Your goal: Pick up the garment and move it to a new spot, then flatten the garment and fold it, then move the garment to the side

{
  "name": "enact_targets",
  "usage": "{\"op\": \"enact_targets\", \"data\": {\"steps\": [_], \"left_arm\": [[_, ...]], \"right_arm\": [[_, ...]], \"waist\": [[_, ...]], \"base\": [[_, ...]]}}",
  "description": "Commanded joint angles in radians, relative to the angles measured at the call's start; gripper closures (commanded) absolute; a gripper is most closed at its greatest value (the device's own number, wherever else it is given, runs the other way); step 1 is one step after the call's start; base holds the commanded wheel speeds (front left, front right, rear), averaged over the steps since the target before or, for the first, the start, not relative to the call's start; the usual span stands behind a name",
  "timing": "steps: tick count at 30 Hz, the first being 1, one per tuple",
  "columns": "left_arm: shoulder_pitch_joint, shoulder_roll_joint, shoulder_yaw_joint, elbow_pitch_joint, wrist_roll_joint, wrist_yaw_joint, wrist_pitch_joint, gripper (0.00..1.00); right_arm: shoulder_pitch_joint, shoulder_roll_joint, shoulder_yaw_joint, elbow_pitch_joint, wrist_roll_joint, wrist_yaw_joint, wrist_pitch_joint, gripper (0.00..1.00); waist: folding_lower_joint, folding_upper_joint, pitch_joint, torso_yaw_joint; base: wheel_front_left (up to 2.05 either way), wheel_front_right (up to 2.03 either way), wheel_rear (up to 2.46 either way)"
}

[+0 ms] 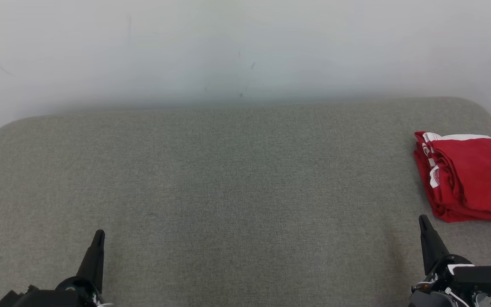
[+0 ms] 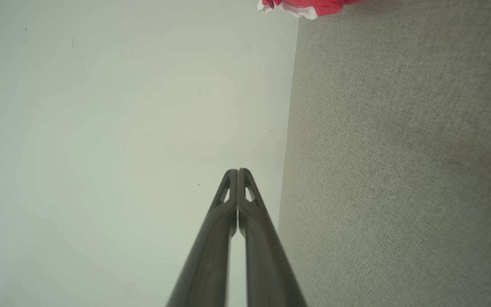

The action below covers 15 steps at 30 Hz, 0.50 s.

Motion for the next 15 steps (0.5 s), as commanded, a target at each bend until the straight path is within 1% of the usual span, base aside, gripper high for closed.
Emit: {"op": "enact_targets", "data": {"steps": [1, 15], "left_arm": [[-0.011, 0.006, 0.003, -0.003, -0.004, -0.003, 0.004, 1.0], [-0.011, 0.006, 0.003, -0.004, -0.004, -0.003, 0.004, 1.0]], "right_arm": [[-0.007, 0.002, -0.002, -0.002, 0.001, -0.002, 0.002, 1.0], [-0.007, 0.002, -0.001, -0.002, 0.002, -0.002, 0.002, 1.0]], "waist": [[0.0, -0.0001, 0.0, 0.0], [0.0, -0.0001, 0.0, 0.0]], "base": [[0.0, 0.0, 0.0], [0.0, 0.0, 0.0]]}}
